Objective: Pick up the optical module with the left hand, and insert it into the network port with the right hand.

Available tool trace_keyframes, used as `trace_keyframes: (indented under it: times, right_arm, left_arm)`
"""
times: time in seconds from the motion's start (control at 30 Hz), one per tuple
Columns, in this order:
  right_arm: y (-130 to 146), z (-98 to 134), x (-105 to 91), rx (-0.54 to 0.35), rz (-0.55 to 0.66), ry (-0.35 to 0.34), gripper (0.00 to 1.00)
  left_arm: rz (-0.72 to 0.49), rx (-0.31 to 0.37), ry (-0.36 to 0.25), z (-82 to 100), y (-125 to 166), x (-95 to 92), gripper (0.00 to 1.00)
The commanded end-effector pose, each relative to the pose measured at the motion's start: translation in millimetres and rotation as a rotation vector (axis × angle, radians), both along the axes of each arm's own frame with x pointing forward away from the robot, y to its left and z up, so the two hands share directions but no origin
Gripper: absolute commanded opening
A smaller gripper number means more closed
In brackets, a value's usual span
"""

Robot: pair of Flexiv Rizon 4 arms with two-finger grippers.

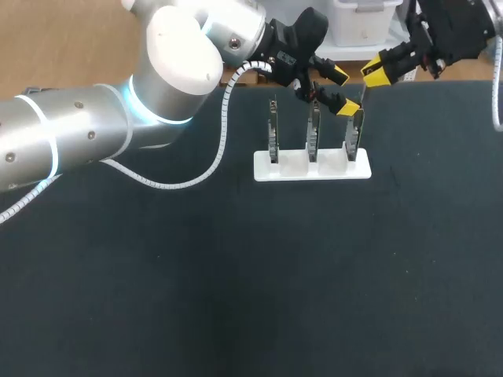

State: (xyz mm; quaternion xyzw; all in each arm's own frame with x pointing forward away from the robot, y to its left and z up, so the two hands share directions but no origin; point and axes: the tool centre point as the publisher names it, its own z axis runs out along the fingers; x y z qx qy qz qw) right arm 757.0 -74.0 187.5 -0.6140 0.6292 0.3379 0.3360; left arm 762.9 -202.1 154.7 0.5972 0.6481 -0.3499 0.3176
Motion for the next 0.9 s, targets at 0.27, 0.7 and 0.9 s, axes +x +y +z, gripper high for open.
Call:
trace_keyframes:
  times: [0.27,0.7,0.9]
  right_arm:
    - [3.4,-5.6,5.8,-0.033,-0.004,0.000,0.00]
    - [1.8,-9.1,8.2,-0.041,0.022,0.006,0.00]
    - [-1.5,-13.1,9.2,-0.042,0.028,0.013,0.00]
  left_arm:
    - [-0.002,0.000,-0.001,-0.3,-0.1,0.7,1.00]
    - [-0.002,0.000,-0.001,-0.3,-0.1,0.7,1.00]
    - [-0.002,0.000,-0.001,-0.3,-0.1,0.7,1.00]
